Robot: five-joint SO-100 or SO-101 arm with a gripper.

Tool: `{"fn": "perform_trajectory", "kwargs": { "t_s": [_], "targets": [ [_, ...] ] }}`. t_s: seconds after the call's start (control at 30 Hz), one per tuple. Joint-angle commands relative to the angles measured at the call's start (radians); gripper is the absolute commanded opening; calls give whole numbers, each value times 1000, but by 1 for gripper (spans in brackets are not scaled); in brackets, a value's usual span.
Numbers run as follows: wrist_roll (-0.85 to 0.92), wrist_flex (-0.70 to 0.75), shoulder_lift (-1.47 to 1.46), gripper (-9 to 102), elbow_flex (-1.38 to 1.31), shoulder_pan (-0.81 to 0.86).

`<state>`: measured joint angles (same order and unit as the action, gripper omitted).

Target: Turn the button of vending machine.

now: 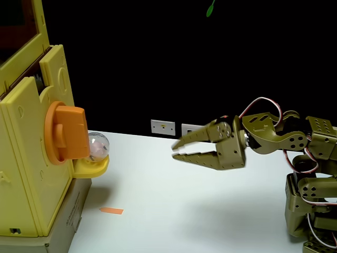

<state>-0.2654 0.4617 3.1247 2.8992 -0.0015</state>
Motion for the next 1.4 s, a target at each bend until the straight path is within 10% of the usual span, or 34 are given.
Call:
{"fn": "perform_trajectory", "kwargs": {
  "t_s": [0.0,0.53,1.37],
  "targets": [
    [147,187,63,0,-46,0],
    [348,693,175,0,-29,2],
    [210,629,417,2,319,-29]
  ]
}}
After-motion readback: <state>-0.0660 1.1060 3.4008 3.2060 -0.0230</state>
